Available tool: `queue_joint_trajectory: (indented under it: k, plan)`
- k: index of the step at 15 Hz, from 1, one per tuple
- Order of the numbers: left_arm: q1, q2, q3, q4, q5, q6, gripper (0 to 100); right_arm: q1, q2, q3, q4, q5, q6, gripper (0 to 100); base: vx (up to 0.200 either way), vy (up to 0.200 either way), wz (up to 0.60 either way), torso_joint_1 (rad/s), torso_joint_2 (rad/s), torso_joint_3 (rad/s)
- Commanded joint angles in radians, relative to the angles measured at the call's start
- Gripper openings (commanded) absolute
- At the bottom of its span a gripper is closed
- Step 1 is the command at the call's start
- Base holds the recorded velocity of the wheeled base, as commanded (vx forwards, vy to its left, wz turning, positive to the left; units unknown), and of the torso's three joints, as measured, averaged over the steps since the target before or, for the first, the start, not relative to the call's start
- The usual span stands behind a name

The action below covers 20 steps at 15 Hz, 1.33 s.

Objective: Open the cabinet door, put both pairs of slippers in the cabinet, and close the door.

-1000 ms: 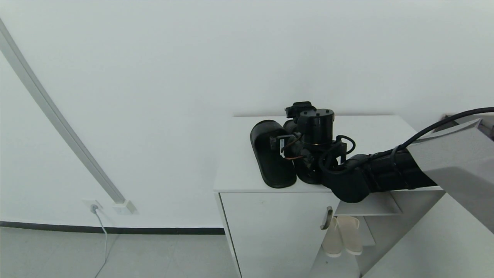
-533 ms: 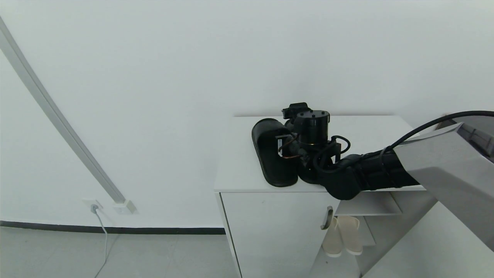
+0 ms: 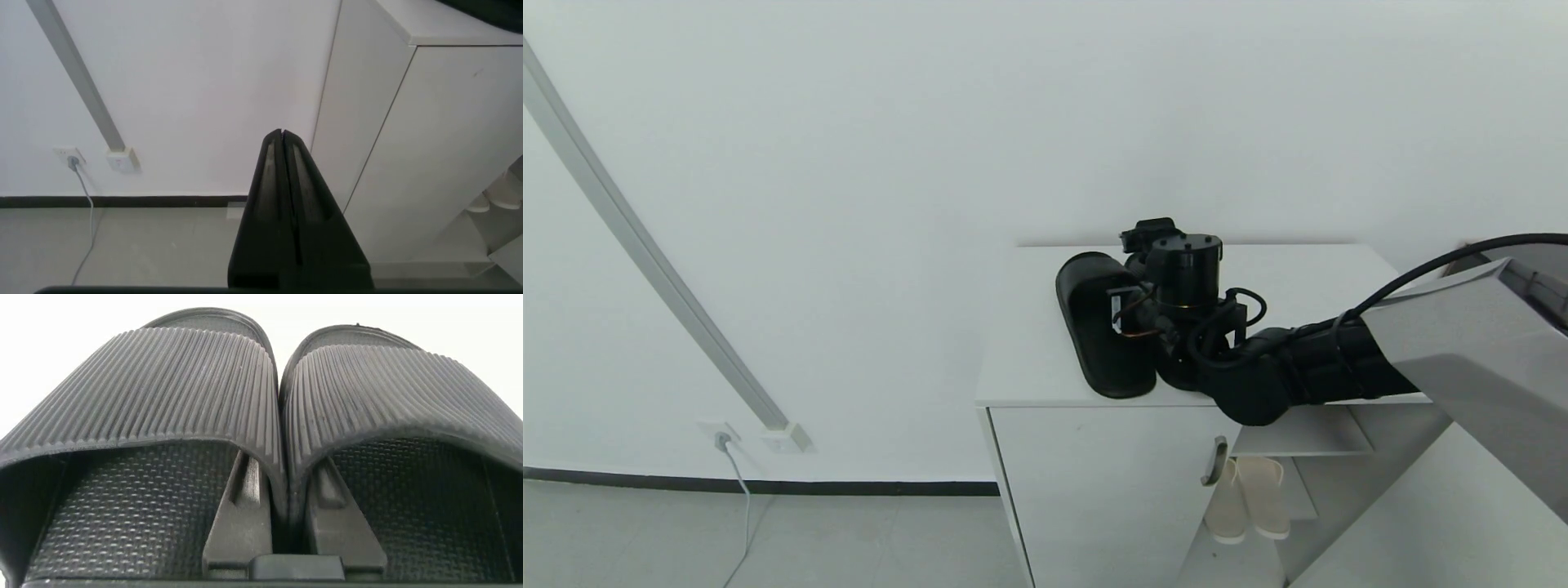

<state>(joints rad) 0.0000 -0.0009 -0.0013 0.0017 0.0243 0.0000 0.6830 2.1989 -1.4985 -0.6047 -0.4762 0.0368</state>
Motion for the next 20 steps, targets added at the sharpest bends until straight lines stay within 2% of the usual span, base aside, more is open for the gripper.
queue_joint_trajectory:
  k: [1,11,15,20]
  plan:
    - [0.000,0.001,0.001,0.000,0.000,0.000,0,0.018,-0.068,0.055,-0.003,0.002,0.002,0,0.000,0.000,0.00,0.000,0.00,0.000]
    - [0.000,0.001,0.001,0.000,0.000,0.000,0,0.078,-0.482,0.544,-0.003,0.143,0.009,0,0.000,0.000,0.00,0.000,0.00,0.000]
    - [0.000,0.001,0.000,0.000,-0.001,0.000,0,0.099,-0.650,0.721,0.000,0.241,0.005,0,0.000,0.000,0.00,0.000,0.00,0.000]
    - [0.000,0.001,0.000,0.000,-0.003,0.002,0,0.136,-0.717,0.785,0.006,0.241,-0.011,0,0.000,0.000,0.00,0.000,0.00,0.000]
